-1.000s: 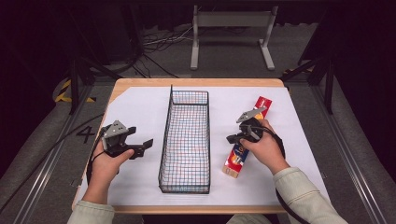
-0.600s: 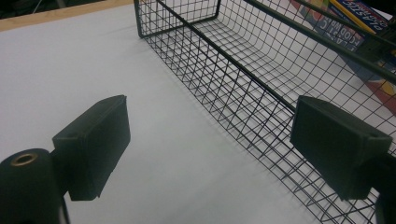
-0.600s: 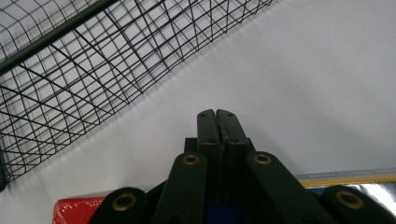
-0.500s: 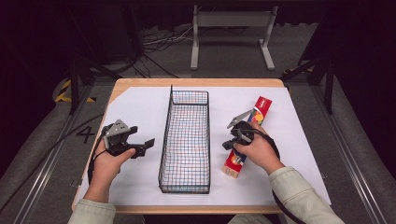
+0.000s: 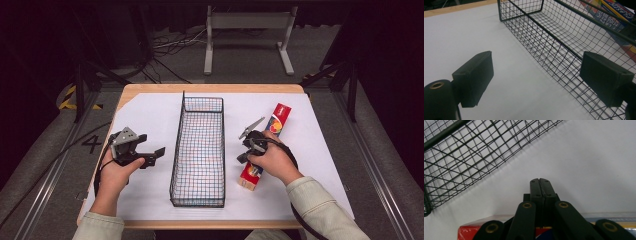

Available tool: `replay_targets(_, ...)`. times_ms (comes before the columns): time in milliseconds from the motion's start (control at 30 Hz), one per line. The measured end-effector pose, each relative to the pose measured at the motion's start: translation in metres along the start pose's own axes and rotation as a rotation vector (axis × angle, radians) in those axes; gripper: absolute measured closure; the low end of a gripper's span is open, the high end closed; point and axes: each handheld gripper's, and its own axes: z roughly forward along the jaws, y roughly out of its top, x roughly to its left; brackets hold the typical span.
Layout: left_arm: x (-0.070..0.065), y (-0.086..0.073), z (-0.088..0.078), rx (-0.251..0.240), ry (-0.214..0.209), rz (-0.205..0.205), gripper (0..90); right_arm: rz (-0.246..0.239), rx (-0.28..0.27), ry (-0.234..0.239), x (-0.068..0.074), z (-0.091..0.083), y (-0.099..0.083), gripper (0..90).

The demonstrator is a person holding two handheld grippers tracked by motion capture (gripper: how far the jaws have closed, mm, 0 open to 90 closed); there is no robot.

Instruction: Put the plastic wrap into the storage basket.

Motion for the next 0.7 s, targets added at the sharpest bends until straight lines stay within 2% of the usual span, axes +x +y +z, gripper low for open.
replay_targets(67,0.000,0.000,0.000,-0.003,-0.002,0.000,12.5,-0.015,0.024,0.013,0.002,0.000,0.001,90.0)
replay_targets(200,0.000,0.001,0.000,-0.005,-0.006,-0.008,12.6,-0.038,0.106,0.009,0.006,-0.003,0.002,90.0)
replay_targets(300,0.001,0.001,0.001,-0.011,-0.003,-0.010,12.6,-0.029,0.150,0.016,0.006,-0.007,0.000,90.0)
replay_targets(533,0.000,0.003,0.002,-0.011,-0.006,-0.008,12.6,0.000,0.214,0.045,0.004,-0.013,-0.008,90.0)
replay_targets(633,0.000,0.003,0.002,-0.011,-0.006,-0.009,12.6,0.005,0.280,0.048,0.004,-0.013,-0.015,90.0)
replay_targets(700,0.000,0.003,0.002,-0.009,-0.002,-0.007,12.6,0.004,0.280,0.051,0.004,-0.014,-0.018,90.0)
